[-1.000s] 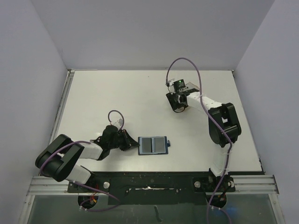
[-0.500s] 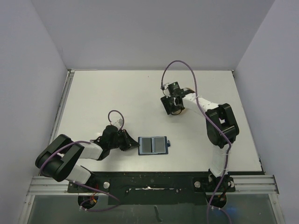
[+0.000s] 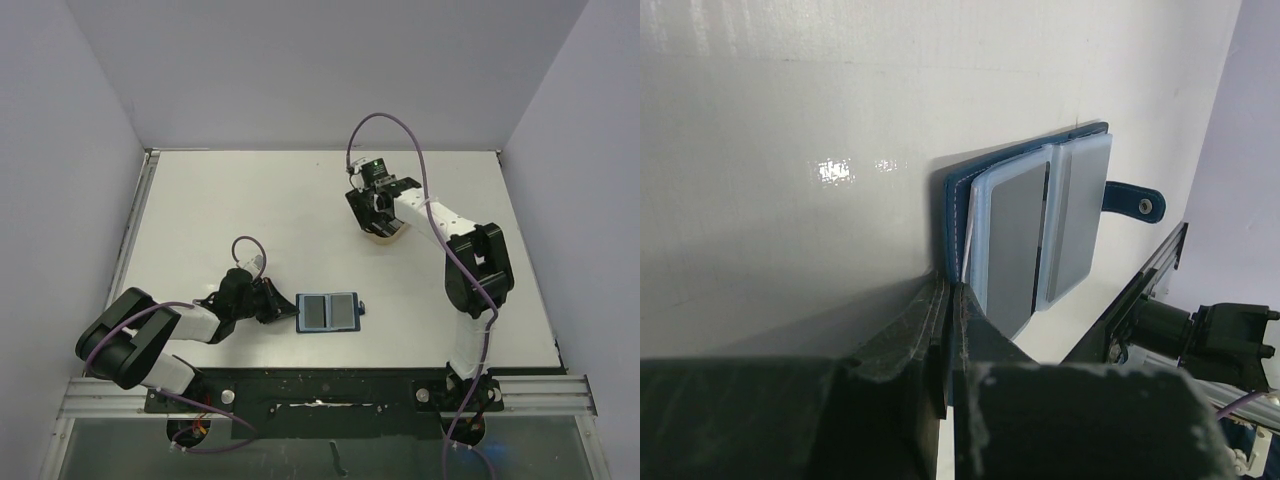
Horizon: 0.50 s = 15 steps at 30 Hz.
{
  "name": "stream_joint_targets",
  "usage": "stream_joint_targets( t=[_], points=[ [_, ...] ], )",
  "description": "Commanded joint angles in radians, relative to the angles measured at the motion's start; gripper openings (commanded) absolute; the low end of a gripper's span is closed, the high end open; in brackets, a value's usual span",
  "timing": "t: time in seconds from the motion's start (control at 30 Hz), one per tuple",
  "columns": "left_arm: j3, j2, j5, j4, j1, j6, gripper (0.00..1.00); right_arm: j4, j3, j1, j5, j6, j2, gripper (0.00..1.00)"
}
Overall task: Put the credit cards into the card holder
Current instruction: Move the storage box to the center of the board, then pick up the credit card from the storage box.
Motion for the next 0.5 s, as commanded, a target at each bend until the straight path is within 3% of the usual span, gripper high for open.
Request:
stream_joint_targets(
  t=[0.0,0.27,0.47],
  points=[
    [0.010,-0.006,0.015,0.043,-0.004,0.001,0.00,-0.010,0.075,-0.020,0.162,-0.098,-0.051,0.61],
    [0.011,-0.001,0.019,0.050,-0.004,0.002,0.00,0.015,0.118,-0.075,0.192,-0.188,0.012,0.72],
    [0.015,0.002,0.016,0.043,-0.003,0.004,0.00,0.045,0.157,-0.142,0.051,-0.196,0.050,0.72]
  ],
)
